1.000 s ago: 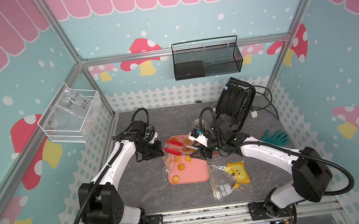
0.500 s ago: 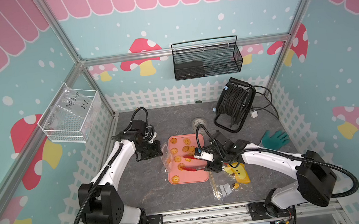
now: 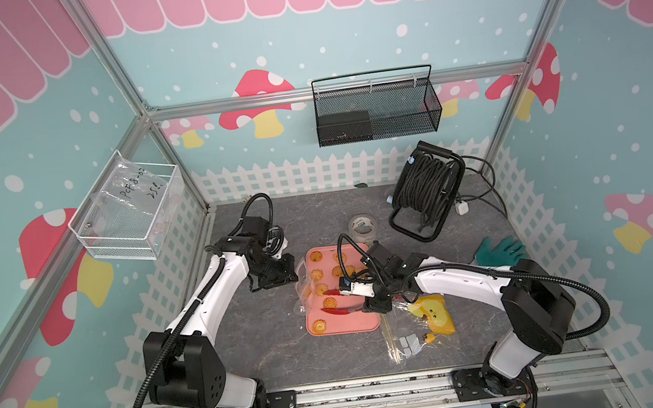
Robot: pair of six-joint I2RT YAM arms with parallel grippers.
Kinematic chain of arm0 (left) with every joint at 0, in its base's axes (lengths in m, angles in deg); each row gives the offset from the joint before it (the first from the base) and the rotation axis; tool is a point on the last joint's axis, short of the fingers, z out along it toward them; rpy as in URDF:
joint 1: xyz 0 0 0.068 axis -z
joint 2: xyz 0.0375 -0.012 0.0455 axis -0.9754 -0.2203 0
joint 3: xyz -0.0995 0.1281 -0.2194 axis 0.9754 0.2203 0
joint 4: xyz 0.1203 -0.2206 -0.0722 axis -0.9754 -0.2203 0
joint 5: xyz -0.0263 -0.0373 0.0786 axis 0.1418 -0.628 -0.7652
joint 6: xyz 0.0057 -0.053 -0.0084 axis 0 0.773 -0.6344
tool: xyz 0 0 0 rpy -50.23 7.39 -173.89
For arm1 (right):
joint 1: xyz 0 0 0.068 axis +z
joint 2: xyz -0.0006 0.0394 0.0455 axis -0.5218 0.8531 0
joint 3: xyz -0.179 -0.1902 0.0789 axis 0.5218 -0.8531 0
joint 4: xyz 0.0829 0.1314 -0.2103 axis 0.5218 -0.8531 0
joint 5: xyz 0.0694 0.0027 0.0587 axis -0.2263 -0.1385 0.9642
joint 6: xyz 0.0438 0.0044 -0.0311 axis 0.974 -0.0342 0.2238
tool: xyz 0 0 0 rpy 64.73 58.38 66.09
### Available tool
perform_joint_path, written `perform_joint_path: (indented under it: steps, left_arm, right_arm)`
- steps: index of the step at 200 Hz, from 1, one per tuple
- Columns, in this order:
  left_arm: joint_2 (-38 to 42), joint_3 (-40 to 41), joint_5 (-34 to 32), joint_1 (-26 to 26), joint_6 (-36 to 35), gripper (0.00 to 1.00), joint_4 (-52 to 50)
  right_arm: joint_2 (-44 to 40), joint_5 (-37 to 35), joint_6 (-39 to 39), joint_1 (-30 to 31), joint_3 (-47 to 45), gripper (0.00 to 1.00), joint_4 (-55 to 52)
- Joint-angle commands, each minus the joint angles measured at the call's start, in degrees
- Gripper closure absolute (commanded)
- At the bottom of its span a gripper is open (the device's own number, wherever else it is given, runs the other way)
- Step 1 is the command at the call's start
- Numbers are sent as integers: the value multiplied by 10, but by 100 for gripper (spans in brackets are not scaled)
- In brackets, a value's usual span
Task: Put the cookies into a resealable bag to prevent moisture
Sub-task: Pick up the cookie from the tray.
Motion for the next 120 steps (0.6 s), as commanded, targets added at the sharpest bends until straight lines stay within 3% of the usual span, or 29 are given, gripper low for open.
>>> perform_joint_path:
  steps: [1,30,81,120]
  left_arm:
    - [-5,-13,-2,1,-8,100,-4]
    - [-8,-10,-4,2,-9,100,-4]
    - [-14,-12,-8,4,-11,100,-4]
    - [-19,-13,-10,5,-13,100,-3]
  right_arm:
    - [7,-12,-26,7,18,45,-35]
    - [-1,-27,-33,10,27,45,-62]
    - [-25,-45,-9,10,48,60,-66]
    - [-112,13,38,-30,32,62,-27]
